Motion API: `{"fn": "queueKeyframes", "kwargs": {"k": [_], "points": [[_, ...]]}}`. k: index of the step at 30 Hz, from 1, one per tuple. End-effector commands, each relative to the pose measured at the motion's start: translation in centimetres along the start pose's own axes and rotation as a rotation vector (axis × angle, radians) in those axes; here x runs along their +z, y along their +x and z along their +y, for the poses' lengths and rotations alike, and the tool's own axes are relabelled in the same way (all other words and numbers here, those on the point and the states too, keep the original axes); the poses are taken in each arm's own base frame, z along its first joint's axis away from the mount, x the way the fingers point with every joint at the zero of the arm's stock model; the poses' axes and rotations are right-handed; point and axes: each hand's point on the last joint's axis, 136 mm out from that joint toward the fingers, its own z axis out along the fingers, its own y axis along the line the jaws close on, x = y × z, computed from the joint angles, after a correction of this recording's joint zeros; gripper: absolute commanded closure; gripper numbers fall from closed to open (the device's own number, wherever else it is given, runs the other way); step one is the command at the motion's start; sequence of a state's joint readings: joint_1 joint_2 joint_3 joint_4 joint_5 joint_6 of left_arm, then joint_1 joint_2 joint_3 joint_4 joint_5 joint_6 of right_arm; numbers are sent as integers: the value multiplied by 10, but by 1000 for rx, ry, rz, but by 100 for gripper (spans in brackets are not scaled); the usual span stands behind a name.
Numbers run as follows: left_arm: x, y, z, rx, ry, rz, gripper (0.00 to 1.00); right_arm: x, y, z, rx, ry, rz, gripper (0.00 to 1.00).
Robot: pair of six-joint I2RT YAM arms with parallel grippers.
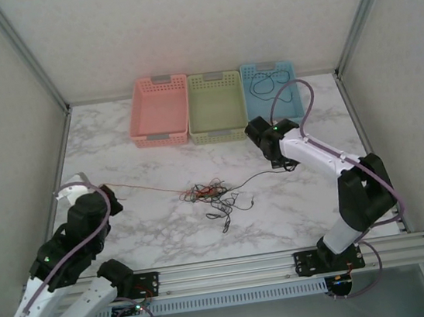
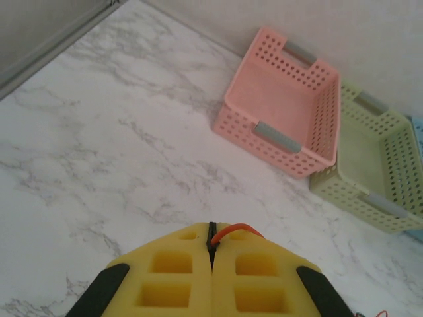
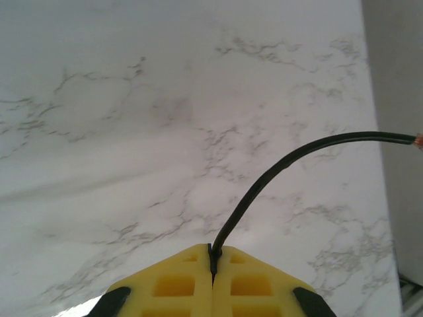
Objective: Untangle the cables
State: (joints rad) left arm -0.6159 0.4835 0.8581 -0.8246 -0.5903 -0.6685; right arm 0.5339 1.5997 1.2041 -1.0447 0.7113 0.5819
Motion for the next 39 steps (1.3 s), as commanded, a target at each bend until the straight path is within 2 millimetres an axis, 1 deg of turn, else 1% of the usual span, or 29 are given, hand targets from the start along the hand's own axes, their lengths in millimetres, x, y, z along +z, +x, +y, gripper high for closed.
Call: {"fn": "queueKeyframes", "kwargs": {"k": [1,3,6,8,11,14,18,21,23,25,27,29,33,34,36,38,39], "points": [[-8,-14,8,41,-45,-34,100,7,-9,-39,-76,229,-31,100],[-9,-15,7,40,-40,-33,100,7,-12,-47,-85,273,-34,100],[-12,-17,9,45,-45,-36,100,7,-16,-53,-96,314,-45,100],[-16,-23,15,56,-65,-57,100,8,-17,-59,-109,357,-34,100],[-23,-32,21,71,-87,-88,100,8,-20,-60,-125,383,-33,100],[-28,-39,22,80,-91,-101,100,10,-22,-63,-148,411,-31,100],[-36,-49,30,102,-131,-129,100,14,-25,-74,-211,532,-4,100],[-42,-55,36,113,-151,-146,100,17,-26,-73,-250,567,17,100],[-42,-53,35,116,-142,-137,100,20,-24,-69,-260,558,30,100],[-38,-46,30,122,-125,-104,100,24,-21,-63,-254,525,46,100],[-30,-35,22,127,-99,-58,100,29,-16,-52,-233,434,64,100],[-19,-21,11,124,-59,-5,100,29,-11,-38,-193,308,82,100],[4,14,-13,142,-2,135,100,18,-6,-4,-103,13,101,100],[10,23,-19,140,17,168,100,14,-5,3,-84,-45,106,97],[21,39,-27,136,36,215,100,4,-7,14,-50,-144,104,86],[29,49,-30,135,35,239,100,-5,-8,23,-27,-232,96,72],[33,53,-30,135,29,245,100,-11,-10,26,-15,-275,89,62]]}}
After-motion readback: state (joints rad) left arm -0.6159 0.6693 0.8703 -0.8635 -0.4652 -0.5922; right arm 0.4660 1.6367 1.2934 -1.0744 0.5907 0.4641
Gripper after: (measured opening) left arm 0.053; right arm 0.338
